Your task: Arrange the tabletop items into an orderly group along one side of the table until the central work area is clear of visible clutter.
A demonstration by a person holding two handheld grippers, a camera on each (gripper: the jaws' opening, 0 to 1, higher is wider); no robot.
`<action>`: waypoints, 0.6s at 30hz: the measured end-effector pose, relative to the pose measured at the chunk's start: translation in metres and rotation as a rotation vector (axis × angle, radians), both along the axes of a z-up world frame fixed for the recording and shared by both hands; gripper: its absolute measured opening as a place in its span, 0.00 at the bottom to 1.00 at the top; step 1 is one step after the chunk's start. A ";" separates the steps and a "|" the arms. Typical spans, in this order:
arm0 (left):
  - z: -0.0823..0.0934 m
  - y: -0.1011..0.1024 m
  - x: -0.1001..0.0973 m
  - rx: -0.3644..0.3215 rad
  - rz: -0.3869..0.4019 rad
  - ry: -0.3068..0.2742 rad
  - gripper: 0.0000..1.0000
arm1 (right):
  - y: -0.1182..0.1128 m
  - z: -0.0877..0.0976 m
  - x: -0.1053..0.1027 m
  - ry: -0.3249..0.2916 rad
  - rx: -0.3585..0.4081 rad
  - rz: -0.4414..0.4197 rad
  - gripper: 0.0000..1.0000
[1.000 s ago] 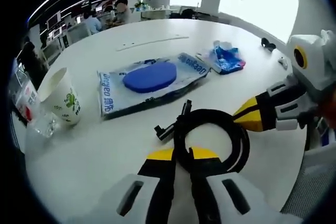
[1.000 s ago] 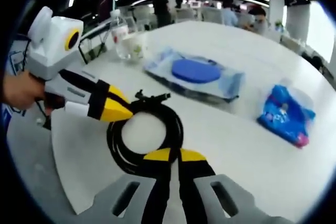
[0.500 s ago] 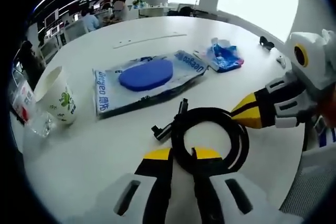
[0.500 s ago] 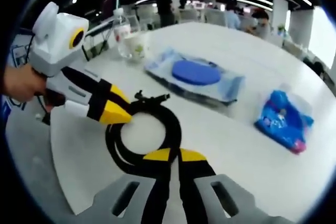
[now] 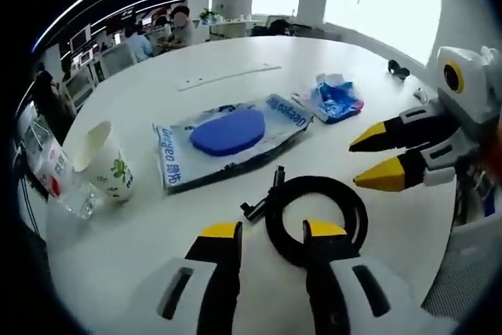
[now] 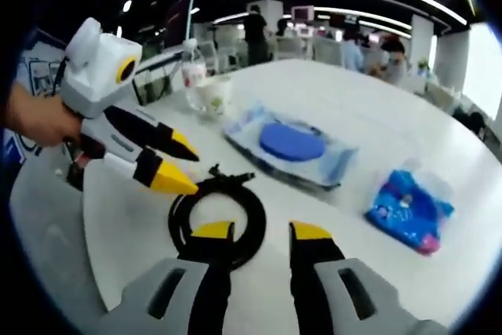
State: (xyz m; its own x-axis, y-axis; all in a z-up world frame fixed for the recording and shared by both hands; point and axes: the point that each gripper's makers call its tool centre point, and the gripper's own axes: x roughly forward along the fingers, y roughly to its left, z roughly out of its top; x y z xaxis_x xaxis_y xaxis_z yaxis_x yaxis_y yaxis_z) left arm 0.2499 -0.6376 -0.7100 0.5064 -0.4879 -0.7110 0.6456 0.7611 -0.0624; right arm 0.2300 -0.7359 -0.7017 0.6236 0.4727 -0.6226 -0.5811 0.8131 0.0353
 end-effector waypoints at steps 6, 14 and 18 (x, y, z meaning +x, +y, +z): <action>0.010 0.007 -0.001 -0.012 0.002 -0.032 0.40 | 0.011 0.006 -0.005 -0.003 0.043 0.025 0.53; 0.027 0.012 -0.005 -0.040 0.004 -0.088 0.49 | 0.015 0.011 -0.010 -0.012 0.064 0.030 0.77; 0.030 0.017 -0.006 -0.055 0.051 -0.079 0.54 | 0.016 0.014 -0.016 -0.026 0.055 0.045 0.81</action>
